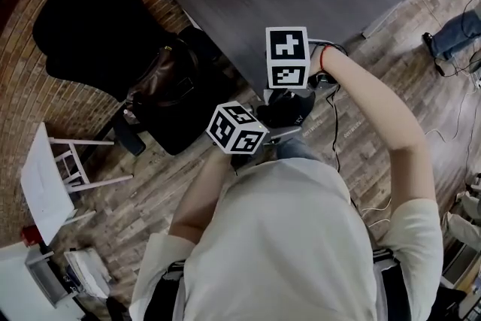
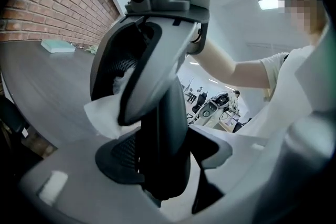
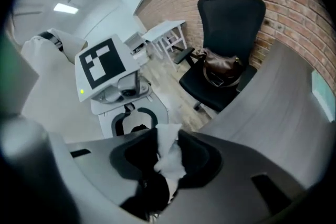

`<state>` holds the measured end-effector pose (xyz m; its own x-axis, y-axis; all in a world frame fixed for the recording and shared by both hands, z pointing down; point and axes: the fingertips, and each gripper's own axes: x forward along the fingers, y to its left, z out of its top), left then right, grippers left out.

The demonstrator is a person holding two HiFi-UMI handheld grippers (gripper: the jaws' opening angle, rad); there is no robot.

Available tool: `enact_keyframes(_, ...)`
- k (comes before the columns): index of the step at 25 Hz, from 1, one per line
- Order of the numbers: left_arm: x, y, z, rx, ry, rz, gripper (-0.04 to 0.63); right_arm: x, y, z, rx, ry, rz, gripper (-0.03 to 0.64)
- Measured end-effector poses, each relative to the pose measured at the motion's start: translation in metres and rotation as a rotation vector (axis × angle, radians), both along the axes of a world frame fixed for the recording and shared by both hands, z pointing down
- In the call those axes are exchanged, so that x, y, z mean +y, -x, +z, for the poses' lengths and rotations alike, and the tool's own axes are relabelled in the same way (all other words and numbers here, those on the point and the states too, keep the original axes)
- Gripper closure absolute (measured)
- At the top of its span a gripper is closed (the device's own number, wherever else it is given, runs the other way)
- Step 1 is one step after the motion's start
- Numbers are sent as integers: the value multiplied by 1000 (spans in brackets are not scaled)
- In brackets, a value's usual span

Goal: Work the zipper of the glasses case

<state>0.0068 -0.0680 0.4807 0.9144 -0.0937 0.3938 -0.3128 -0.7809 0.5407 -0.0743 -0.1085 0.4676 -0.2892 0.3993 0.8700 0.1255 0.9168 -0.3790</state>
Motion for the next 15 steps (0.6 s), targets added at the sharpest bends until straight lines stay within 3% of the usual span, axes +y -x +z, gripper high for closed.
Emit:
enact_keyframes(2,-1,0,4,-13,5,-4,318,-3,2,1,-26,-73,-50,577)
enact_keyframes(3,-2,1,7,-21,8,-9,318,-5,4,0,-47,-105,-65,595)
enact_keyframes(8,-4,5,31,-74,42,-53,319,-17,9,-29,-192,-167,-12,603)
enact_keyframes(12,-15,15,37,-47,85,-146,321,-29,0,-46,-236,-236,46,604)
enact_keyframes(15,-22,19,33,-54,51,-182,322,-37,-5,-55,-300,-281,98,606)
